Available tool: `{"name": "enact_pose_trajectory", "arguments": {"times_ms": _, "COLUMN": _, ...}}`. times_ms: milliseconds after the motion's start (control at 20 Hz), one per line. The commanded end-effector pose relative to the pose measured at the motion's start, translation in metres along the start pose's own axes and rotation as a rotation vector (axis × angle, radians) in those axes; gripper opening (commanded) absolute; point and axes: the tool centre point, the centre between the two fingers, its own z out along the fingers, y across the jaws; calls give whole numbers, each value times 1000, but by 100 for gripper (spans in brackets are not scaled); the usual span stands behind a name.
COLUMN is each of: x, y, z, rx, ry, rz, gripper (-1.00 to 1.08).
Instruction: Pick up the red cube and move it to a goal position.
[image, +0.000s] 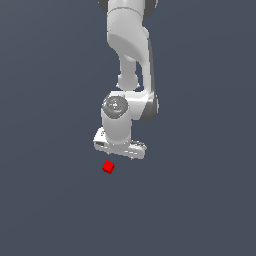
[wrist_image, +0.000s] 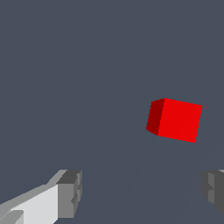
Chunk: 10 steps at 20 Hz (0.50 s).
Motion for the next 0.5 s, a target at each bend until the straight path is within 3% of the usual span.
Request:
{"name": "enact_pose_trajectory", "arguments": {"times_ms": 0, "x": 10, "y": 13, "z": 19, "rx": -1, "ry": 0, "rz": 50, "gripper": 100}}
{"name": "enact_pose_trajectory", "arguments": {"times_ms": 450, "x": 33, "y": 44, "z": 61, "rx": -2, "ry": 0, "rz": 168, "gripper": 100}}
